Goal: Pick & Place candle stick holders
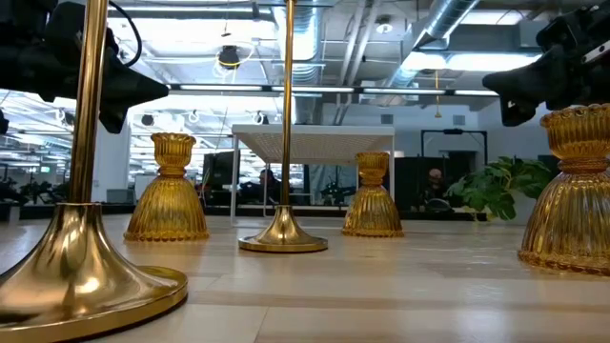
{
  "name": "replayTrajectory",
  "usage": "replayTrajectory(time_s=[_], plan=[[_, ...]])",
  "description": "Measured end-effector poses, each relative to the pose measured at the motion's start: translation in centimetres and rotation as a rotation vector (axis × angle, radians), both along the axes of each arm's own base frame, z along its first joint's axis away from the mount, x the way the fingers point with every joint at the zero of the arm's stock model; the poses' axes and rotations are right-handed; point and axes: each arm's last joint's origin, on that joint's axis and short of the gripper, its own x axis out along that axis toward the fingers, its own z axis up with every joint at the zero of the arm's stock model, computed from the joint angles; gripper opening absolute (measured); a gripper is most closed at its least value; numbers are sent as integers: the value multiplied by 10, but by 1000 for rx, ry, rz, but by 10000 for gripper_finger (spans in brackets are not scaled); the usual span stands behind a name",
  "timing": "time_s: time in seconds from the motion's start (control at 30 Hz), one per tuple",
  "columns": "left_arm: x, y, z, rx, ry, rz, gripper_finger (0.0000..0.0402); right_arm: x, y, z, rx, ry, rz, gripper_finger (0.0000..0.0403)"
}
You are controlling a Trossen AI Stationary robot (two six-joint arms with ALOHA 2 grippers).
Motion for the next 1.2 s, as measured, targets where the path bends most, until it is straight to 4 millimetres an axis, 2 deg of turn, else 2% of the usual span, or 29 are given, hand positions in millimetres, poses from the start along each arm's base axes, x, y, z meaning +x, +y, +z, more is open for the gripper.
replayTrajectory(time_s=[1.07, 1.2], plan=[[0, 0, 1, -1, -8, 0, 12, 0, 0, 0, 0, 0, 0, 0], [0, 0, 3, -5, -33, -1, 12, 0, -4, 1, -64, -11, -102, 0]])
